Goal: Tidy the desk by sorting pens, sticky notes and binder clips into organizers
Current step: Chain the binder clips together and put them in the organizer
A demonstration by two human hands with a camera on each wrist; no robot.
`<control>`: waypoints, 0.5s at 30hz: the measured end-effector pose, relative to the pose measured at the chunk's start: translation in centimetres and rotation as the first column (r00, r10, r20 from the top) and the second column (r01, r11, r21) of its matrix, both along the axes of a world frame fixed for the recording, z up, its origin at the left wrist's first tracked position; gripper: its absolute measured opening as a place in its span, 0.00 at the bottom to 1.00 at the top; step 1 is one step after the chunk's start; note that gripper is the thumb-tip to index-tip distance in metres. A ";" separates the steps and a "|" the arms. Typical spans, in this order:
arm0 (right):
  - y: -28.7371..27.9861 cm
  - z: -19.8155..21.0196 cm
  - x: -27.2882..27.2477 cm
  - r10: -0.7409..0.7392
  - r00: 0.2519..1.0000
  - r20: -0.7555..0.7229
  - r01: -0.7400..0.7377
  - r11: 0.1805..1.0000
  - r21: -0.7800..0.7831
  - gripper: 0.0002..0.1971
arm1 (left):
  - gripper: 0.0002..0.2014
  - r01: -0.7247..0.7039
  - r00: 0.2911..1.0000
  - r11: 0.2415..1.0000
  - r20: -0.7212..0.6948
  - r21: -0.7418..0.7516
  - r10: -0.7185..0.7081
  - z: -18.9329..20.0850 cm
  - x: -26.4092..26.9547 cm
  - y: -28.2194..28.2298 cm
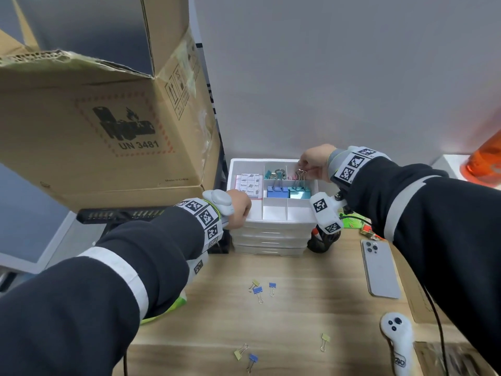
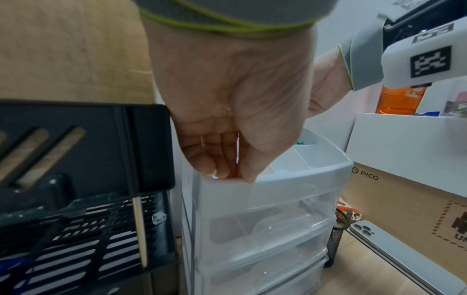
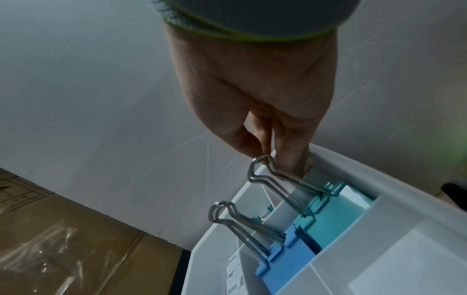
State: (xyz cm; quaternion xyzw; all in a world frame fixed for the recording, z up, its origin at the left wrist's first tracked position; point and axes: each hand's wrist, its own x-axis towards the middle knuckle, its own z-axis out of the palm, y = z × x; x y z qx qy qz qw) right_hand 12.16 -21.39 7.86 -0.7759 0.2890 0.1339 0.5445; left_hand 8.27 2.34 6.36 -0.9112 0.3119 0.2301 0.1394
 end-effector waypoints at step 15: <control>-2.7 -4.6 -10.6 -0.561 0.800 0.213 0.545 0.828 0.131 0.05 | 0.12 0.060 0.997 0.881 0.071 -0.470 -0.030 -3.3 -5.2 3.6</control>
